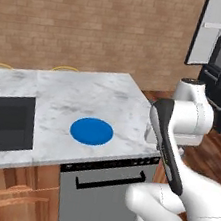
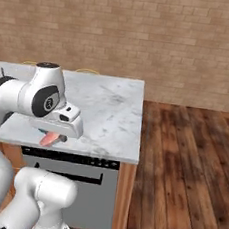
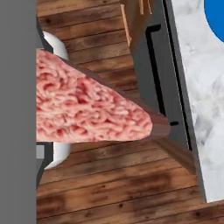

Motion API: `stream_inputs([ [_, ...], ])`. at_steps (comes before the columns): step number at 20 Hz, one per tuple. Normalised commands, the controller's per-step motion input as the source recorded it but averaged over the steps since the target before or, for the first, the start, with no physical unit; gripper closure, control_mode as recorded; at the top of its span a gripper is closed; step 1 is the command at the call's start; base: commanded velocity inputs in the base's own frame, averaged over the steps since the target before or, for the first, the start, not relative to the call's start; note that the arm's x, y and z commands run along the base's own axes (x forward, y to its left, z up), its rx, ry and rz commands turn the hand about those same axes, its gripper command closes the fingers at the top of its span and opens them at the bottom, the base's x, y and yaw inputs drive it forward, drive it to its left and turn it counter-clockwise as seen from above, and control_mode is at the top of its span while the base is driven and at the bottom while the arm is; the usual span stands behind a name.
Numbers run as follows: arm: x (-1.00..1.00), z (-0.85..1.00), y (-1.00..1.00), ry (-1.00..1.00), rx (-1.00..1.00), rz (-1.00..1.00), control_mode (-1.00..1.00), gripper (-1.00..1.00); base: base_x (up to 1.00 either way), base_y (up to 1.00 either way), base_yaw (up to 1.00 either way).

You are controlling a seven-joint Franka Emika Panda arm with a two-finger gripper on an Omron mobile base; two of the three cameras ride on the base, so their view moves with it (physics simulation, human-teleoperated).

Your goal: Place the steak on the counter behind the older steak on the same shelf of the fridge to maintain FIFO order. Close the fridge door when finished.

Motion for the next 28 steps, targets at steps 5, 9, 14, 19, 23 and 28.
stream_inputs([
  [5, 0.00, 0.00, 0.00, 0.00, 0.00, 0.00, 1.00, 1.00, -0.19, -1.00, -0.43],
  [9, 0.00, 0.00, 0.00, 0.00, 0.00, 0.00, 1.00, 1.00, 0.42, -1.00, -0.32],
  [14, 0.00, 0.00, 0.00, 0.00, 0.00, 0.00, 1.00, 1.00, 0.93, -1.00, -0.08],
  [19, 0.00, 0.00, 0.00, 0.00, 0.00, 0.00, 1.00, 1.00, 1.00, -0.86, 0.01],
  [23, 0.00, 0.00, 0.00, 0.00, 0.00, 0.00, 1.00, 1.00, 1.00, -0.67, 0.05],
  [28, 0.00, 0.00, 0.00, 0.00, 0.00, 0.00, 1.00, 1.00, 1.00, -0.39, 0.03],
])
